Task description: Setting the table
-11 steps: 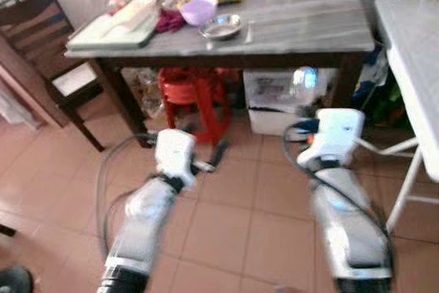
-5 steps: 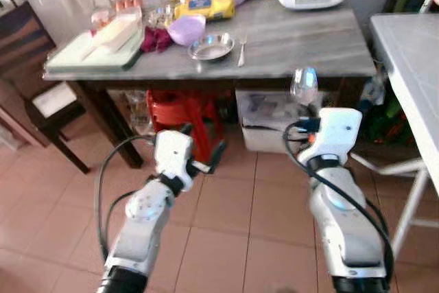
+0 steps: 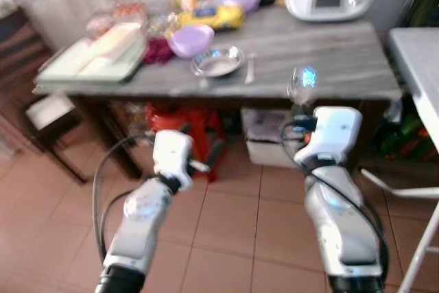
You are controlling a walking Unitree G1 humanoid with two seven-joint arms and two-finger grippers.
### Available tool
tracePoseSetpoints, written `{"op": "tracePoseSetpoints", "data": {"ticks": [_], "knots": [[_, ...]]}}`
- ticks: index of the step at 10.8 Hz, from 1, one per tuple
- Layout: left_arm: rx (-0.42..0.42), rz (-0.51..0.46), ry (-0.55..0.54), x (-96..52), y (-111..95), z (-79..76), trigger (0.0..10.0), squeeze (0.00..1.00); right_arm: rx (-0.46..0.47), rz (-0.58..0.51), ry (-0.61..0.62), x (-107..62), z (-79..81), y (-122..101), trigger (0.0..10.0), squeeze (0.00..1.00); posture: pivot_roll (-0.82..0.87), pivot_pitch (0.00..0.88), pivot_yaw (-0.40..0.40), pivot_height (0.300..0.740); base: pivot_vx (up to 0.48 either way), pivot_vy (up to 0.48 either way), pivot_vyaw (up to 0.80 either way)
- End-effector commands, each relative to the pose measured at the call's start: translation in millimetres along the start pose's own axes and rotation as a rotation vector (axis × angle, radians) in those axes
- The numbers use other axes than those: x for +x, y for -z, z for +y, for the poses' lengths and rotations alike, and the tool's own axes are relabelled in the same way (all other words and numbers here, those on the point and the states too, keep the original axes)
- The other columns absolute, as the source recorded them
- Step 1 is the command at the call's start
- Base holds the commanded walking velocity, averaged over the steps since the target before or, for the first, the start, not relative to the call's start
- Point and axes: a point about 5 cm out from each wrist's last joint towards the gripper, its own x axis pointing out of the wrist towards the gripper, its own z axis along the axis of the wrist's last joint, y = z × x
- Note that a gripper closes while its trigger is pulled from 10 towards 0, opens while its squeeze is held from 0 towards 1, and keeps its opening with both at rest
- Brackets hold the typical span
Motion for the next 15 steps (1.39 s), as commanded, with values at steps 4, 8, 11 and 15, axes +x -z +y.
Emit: {"op": "tracePoseSetpoints", "data": {"ticks": [4,8,11,15], "knots": [[0.01,0.0,0.016,2.7,-0.5,-4.0,10.0,0.0,0.001,-0.01,0.02,-0.5,-4.7,-2.3,10.0,0.0,-0.13,0.073,0.148,0.74,0.433,0.0,0.0],[0.012,0.006,0.021,2.9,0.2,-5.3,10.0,0.0,0.007,0.0,0.029,-1.7,-5.7,0.0,10.0,0.0,-0.13,0.075,0.15,0.74,0.43,0.0,0.0],[0.014,0.007,0.026,3.4,-0.4,-4.8,10.0,0.0,0.017,0.002,0.033,-1.3,-5.0,0.8,10.0,0.0,-0.12,0.076,0.155,0.74,0.415,0.0,0.0],[0.016,0.003,0.029,0.0,-0.4,-2.6,10.0,0.0,0.018,0.005,0.033,-1.6,-5.9,1.7,10.0,0.0,-0.12,0.069,0.147,0.74,0.185,0.0,0.0]]}}
